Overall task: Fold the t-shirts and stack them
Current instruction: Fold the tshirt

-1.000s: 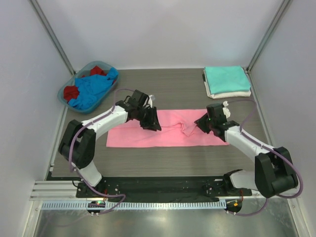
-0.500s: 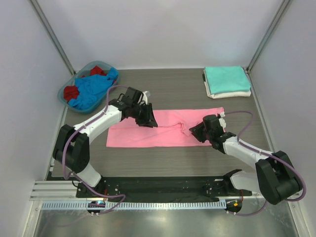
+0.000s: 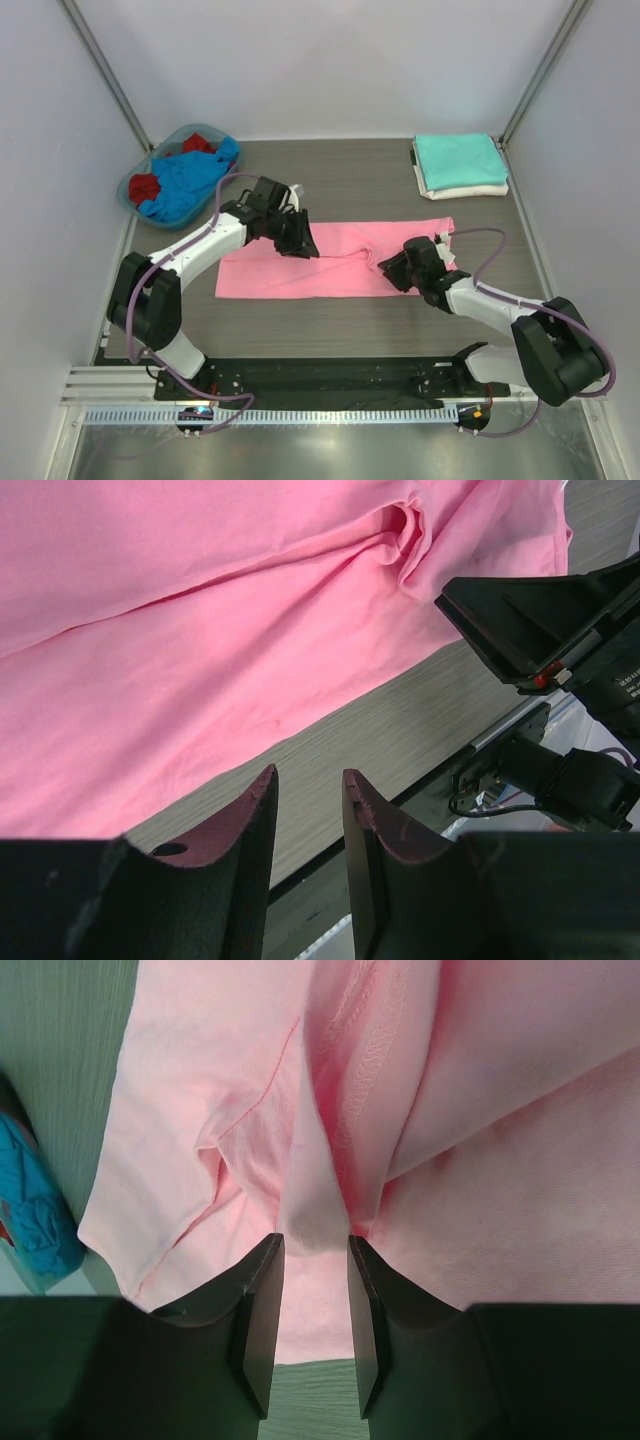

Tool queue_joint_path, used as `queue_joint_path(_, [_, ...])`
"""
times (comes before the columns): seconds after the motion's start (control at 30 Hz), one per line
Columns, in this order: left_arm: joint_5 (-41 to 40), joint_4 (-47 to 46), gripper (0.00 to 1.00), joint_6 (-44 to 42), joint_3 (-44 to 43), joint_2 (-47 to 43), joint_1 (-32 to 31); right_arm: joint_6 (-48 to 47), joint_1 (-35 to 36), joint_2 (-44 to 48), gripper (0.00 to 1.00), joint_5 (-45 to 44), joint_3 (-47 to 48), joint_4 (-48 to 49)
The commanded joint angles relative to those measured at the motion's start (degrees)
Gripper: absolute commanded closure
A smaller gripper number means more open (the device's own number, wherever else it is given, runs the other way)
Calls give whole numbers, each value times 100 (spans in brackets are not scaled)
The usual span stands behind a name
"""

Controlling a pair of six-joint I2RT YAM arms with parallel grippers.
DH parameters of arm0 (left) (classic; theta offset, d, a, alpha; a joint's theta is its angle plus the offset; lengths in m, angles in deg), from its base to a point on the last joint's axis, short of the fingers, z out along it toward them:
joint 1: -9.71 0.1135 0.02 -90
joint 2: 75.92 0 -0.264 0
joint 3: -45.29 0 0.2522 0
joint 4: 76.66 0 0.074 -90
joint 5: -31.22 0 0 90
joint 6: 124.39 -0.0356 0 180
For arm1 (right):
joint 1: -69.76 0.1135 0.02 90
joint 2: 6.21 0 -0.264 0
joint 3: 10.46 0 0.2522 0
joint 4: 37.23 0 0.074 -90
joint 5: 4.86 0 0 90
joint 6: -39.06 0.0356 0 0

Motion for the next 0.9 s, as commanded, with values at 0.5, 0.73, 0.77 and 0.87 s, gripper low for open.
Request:
queue_joint_path(0.5, [135,-216,67,61,178,-93,1,344,279,129,61,-759,-58,-185])
queue_joint_path(0.73, [118,-207,67,53,169,-93,1,335,279,-285,61,-653,-31,236])
queue_joint_path(0.77, [126,-198,68,53,170,-84,1,326,288,-337,61,-644,-23,246])
queue_joint_path(0.87, [135,-207,67,53,161,-49,1,291,279,-435,63,-697,13,246])
